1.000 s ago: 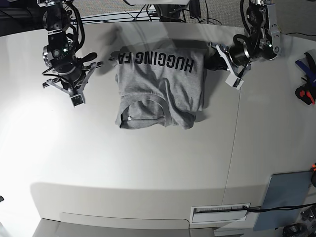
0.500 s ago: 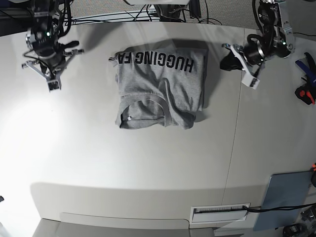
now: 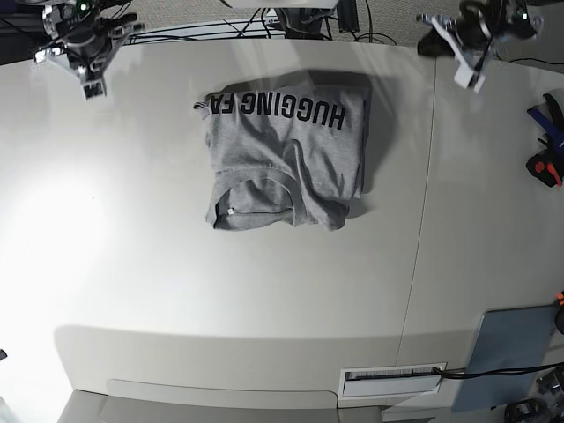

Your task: Fold the T-shirt properly

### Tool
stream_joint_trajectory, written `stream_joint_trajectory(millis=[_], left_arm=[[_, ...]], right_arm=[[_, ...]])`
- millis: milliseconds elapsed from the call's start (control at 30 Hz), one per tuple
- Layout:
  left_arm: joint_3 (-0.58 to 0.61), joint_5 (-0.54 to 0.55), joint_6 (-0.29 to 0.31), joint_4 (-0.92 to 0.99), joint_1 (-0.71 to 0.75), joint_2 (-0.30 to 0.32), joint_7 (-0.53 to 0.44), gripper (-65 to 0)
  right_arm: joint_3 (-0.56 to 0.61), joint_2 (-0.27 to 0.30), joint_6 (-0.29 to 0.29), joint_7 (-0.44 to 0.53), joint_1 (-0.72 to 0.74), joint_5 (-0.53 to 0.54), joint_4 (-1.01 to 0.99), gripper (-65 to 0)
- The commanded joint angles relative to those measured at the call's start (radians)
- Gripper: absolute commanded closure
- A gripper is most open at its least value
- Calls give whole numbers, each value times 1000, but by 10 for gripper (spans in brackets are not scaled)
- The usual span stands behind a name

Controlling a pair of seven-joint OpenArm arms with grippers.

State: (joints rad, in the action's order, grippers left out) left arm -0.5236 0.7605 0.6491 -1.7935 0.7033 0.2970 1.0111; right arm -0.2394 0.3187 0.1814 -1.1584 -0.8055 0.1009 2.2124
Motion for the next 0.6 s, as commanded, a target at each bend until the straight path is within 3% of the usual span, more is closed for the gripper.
stream_joint_trajectory(millis=[0, 400, 567], left_arm=[[-5, 12, 6, -12, 36, 11, -6, 0], [-5, 11, 6, -9, 279, 10, -18, 0], [-2, 10, 7, 46, 315, -10, -68, 0]], right_arm=[[-6, 10, 0, 7, -31, -11, 19, 0], [-4, 8, 0, 8, -243, -11, 17, 0], [-4, 8, 2, 34, -302, -11, -55, 0]])
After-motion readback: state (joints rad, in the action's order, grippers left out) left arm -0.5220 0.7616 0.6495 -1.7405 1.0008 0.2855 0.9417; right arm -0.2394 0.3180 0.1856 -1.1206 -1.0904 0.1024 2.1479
